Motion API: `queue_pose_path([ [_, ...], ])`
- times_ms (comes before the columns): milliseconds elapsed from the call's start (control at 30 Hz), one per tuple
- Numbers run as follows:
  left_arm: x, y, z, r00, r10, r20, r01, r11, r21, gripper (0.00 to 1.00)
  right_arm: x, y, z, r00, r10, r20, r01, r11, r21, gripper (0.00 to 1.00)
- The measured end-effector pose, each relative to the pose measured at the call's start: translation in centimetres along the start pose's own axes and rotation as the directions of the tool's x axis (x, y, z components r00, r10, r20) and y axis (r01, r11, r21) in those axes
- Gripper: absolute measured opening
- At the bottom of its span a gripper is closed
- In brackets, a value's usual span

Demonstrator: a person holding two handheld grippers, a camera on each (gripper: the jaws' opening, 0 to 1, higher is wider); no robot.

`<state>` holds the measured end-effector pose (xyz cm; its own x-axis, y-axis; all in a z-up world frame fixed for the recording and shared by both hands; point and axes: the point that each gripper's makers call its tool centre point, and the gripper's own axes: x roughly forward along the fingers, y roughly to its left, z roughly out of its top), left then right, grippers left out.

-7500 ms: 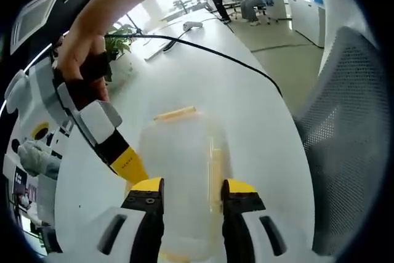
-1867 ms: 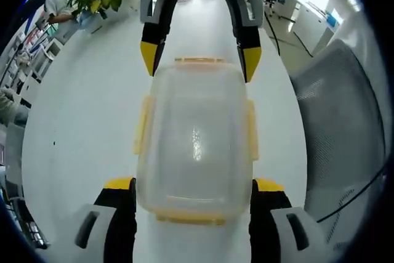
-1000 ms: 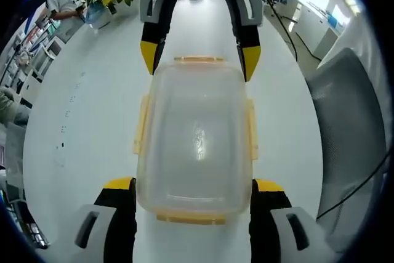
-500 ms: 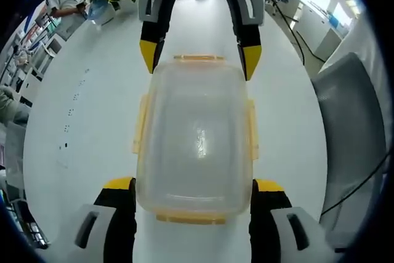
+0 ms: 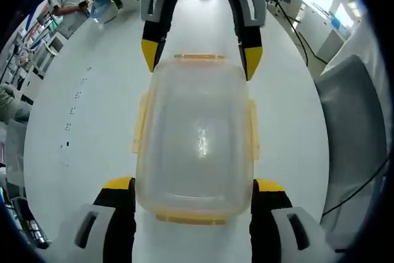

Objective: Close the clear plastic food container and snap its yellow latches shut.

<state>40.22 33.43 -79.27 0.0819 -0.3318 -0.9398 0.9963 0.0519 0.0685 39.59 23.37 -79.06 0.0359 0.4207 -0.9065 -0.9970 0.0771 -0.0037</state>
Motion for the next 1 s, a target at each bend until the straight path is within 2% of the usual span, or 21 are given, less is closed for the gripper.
queue_pose_path([
  [133, 0.1, 0.0, -0.1, 1.0, 0.004, -0.007, -0.004, 1.0, -0.007, 0.74, 0.0, 0.0, 0.0, 1.0, -0.002, 0.002, 0.002, 1.0, 0.003, 0.7],
  [267, 0.2, 0.0, -0.5, 0.999, 0.017, -0.029, -0.017, 1.0, 0.019, 0.75, 0.0, 0.0, -0.1, 1.0, -0.006, 0.0, 0.006, 1.0, 0.025, 0.69],
  [367, 0.1, 0.0, -0.8, 0.999, 0.017, -0.037, -0.017, 1.0, -0.015, 0.76, -0.1, 0.0, -0.2, 1.0, -0.008, -0.004, 0.009, 0.999, 0.039, 0.69],
  [467, -0.3, -0.2, -0.3, 1.0, 0.016, 0.002, -0.016, 0.999, -0.051, 0.8, -0.4, 0.0, -0.1, 1.0, -0.013, 0.001, 0.013, 0.999, 0.052, 0.7],
  [600, -1.0, -0.3, 0.0, 0.999, 0.038, 0.031, -0.036, 0.997, -0.074, 0.86, -1.1, -0.1, 0.2, 0.999, -0.036, 0.02, 0.035, 0.996, 0.088, 0.77],
  [700, -1.8, -0.6, 0.3, 0.996, 0.063, 0.066, -0.057, 0.995, -0.088, 0.88, -1.8, 0.2, 0.4, 0.997, -0.064, 0.031, 0.061, 0.994, 0.089, 0.78],
  [733, -2.1, -0.7, 0.6, 0.994, 0.072, 0.088, -0.064, 0.993, -0.095, 0.9, -2.0, 0.3, 0.4, 0.997, -0.072, 0.032, 0.068, 0.994, 0.089, 0.79],
  [833, -3.4, -2.1, 1.8, 0.978, 0.06, 0.202, -0.03, 0.989, -0.145, 0.94, -2.5, 0.6, 0.4, 0.995, -0.09, 0.038, 0.085, 0.991, 0.102, 0.8],
  [1000, -5.6, -2.7, 1.8, 0.955, 0.123, 0.269, -0.07, 0.977, -0.199, 0.96, -3.7, 1.7, 0.5, 0.991, -0.125, 0.039, 0.12, 0.985, 0.122, 0.8],
])
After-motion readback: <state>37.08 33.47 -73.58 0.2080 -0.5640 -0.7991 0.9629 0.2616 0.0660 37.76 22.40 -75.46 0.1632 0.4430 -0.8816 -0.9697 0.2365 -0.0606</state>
